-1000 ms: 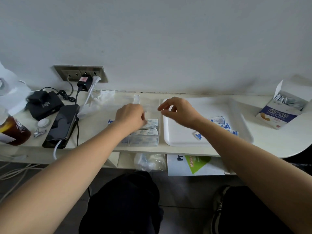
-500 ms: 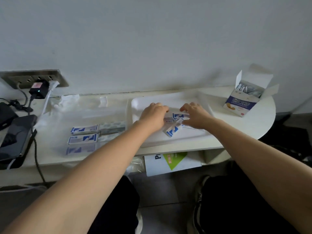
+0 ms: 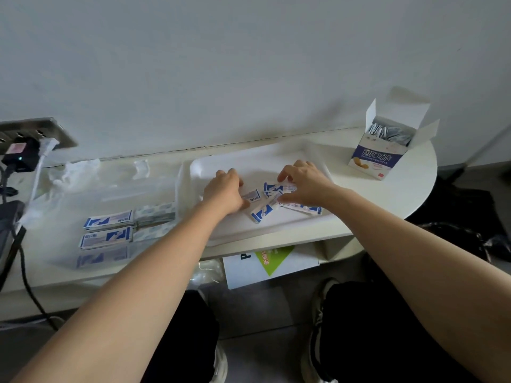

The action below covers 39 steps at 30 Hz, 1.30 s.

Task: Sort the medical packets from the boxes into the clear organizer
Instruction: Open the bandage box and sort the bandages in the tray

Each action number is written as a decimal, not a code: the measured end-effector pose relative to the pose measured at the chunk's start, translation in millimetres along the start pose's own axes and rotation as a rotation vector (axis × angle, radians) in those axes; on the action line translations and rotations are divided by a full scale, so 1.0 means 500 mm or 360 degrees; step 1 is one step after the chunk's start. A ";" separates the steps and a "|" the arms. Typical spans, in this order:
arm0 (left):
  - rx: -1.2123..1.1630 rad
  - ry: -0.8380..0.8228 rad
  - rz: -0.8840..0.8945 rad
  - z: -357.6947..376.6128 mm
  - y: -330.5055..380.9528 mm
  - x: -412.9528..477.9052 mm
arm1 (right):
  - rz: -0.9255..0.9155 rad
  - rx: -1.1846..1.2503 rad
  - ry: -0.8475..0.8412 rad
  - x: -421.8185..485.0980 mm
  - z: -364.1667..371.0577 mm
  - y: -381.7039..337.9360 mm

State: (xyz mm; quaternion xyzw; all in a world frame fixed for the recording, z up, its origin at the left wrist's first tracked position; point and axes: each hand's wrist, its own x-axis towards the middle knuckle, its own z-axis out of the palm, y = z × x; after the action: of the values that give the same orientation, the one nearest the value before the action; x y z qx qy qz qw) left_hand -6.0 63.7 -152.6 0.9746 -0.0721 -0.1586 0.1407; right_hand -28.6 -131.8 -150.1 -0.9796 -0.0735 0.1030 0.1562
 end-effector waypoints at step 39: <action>0.0249 0.0123 0.0457 0.035 0.127 0.036 | 0.0181 0.0246 -0.0250 -0.025 -0.037 0.043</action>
State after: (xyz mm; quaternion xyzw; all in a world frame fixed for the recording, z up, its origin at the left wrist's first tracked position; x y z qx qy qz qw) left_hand -1.1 -4.5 -154.8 0.9676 -0.2172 -0.0932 0.0882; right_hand -34.1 -159.5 -137.6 -0.9561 -0.0217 0.1936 0.2190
